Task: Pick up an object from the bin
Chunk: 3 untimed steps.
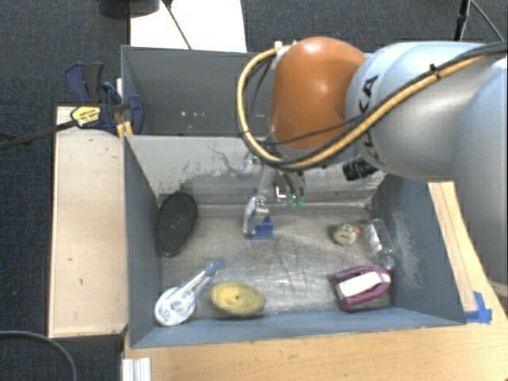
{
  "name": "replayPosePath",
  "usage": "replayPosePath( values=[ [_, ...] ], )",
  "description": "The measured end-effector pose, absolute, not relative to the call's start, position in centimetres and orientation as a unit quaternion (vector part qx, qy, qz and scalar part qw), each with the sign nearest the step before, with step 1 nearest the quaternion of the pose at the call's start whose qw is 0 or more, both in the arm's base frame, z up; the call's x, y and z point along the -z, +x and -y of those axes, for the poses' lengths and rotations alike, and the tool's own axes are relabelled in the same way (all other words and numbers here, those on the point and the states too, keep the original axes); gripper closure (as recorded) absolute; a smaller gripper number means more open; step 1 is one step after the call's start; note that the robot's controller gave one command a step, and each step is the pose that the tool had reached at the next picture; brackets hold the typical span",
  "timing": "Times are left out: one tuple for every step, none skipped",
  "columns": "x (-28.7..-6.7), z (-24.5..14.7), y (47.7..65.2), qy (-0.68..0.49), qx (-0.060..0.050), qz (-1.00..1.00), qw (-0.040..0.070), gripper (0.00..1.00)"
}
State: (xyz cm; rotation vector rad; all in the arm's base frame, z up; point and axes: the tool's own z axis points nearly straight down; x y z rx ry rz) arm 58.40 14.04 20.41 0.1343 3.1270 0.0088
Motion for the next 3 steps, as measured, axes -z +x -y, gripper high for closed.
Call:
replayPosePath(
  values=[
    [-10.81, -9.71, 58.68, 0.090, 0.001, -0.996, -0.003, 0.00],
    [-11.48, -9.99, 58.99, 0.088, -0.001, -0.996, 0.003, 1.00],
    [-11.31, -9.95, 58.89, 0.088, 0.000, -0.996, 0.001, 0.00]
  ],
)
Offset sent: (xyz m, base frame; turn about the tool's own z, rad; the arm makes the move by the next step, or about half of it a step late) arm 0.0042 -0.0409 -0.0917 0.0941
